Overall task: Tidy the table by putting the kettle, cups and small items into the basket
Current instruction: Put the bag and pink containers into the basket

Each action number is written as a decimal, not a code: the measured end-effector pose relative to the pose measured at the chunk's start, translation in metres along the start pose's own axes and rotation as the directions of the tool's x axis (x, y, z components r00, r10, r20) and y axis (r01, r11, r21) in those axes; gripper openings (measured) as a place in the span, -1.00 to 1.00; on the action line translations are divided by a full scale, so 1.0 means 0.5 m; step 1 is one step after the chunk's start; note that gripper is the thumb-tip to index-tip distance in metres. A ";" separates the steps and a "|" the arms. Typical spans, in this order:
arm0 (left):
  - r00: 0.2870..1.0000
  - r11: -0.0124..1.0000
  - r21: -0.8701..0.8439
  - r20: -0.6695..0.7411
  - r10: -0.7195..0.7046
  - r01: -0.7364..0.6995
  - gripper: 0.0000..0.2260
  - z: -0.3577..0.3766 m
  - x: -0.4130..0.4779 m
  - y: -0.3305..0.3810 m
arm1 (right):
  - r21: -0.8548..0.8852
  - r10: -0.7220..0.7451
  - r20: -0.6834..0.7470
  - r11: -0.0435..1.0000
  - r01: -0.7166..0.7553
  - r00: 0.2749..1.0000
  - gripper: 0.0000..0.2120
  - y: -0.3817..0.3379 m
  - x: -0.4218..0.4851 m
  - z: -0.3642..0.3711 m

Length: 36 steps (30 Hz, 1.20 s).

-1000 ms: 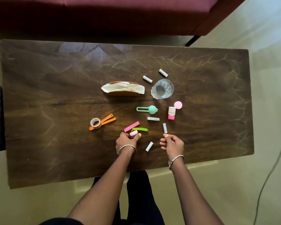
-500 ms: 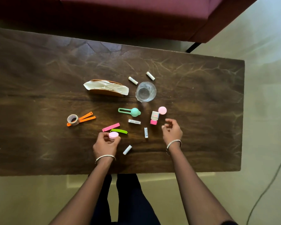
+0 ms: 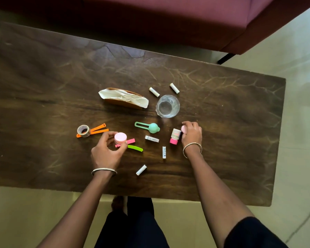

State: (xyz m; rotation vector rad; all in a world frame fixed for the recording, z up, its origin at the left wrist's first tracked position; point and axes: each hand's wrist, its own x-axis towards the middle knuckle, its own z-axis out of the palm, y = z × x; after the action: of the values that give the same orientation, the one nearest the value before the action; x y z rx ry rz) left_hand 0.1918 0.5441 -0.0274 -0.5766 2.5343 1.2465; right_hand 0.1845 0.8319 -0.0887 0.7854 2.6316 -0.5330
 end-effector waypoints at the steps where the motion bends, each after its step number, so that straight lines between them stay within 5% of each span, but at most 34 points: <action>1: 1.000 1.000 -0.004 0.007 0.002 -0.002 -0.66 -0.001 -0.003 -0.001 | 0.015 0.025 -0.007 1.000 -0.025 1.000 -0.65 0.002 -0.002 -0.001; 8: 1.000 1.000 -0.008 0.010 -0.014 0.014 -0.67 -0.056 -0.039 -0.012 | 0.206 0.241 -0.149 0.956 -0.209 0.959 -0.64 -0.033 -0.097 -0.023; 16: 0.999 1.000 -0.006 -0.034 -0.022 0.022 -0.69 -0.184 -0.071 -0.060 | 0.286 0.071 -0.138 0.958 -0.029 0.988 -0.70 -0.176 -0.295 0.016; 26: 0.989 0.991 0.016 -0.057 0.135 -0.135 -0.68 -0.490 -0.096 -0.214 | 0.363 0.043 -0.077 0.932 -0.012 0.996 -0.70 -0.460 -0.584 0.121; 36: 0.976 0.991 0.124 -0.209 0.069 -0.044 -0.65 -0.794 -0.055 -0.333 | 0.357 -0.166 -0.053 0.918 0.174 0.985 -0.70 -0.761 -0.737 0.234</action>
State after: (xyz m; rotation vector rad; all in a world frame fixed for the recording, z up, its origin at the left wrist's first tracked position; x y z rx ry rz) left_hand 0.2704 0.1409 0.1052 -0.6463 2.7972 1.0950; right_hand 0.2803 0.3197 0.0610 0.6657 2.6717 -1.0871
